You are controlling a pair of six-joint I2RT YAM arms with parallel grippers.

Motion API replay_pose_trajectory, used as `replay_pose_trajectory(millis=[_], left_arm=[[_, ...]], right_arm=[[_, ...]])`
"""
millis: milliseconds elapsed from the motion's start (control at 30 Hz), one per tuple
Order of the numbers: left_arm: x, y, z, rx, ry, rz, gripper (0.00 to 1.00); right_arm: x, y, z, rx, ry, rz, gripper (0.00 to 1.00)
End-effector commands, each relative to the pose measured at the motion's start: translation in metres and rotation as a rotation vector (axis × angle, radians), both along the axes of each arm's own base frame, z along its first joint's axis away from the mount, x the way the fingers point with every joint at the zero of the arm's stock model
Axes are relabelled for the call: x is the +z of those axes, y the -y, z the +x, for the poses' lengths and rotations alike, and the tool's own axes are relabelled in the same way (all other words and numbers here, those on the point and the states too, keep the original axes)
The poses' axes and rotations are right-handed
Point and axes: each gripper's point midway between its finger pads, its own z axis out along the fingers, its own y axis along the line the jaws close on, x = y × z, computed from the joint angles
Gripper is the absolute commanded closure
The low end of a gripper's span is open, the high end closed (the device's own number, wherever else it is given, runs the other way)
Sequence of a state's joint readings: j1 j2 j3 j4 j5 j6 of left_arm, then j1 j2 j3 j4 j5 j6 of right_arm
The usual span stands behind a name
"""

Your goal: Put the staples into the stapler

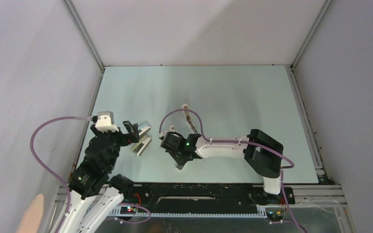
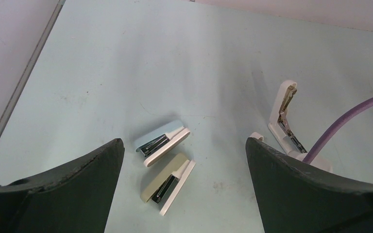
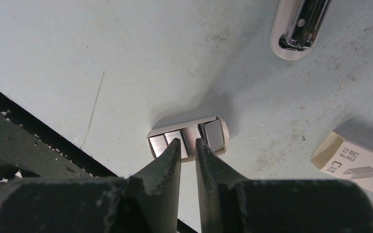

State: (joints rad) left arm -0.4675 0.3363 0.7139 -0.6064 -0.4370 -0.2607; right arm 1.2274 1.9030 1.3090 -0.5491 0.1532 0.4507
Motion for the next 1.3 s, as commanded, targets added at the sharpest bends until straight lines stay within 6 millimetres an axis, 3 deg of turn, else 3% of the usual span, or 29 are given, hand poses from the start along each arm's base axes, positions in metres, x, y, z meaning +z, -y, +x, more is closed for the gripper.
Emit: replay_pose_trajectory(millis=[0,600,867,1033,1267], left_arm=[[0.002,0.002,0.005,-0.005,0.007,0.005,0.02],[-0.001,0.002,0.006,-0.002,-0.004,0.011,0.02],[-0.001,0.001,0.007,0.003,-0.006,0.012,0.02],[-0.001,0.001,0.007,0.005,-0.006,0.012,0.02],[-0.001,0.001,0.007,0.006,-0.007,0.012,0.02]], right_arm=[[0.007,-0.012,0.0,0.026,-0.014,0.065,0.8],[-0.027,-0.002,-0.005,0.015,-0.076,0.016,0.85],[-0.006,-0.004,0.001,0.013,-0.046,0.057,1.0],[0.011,0.0,0.01,-0.003,-0.005,0.074,1.0],[0.017,0.006,0.014,0.006,0.04,0.047,0.97]])
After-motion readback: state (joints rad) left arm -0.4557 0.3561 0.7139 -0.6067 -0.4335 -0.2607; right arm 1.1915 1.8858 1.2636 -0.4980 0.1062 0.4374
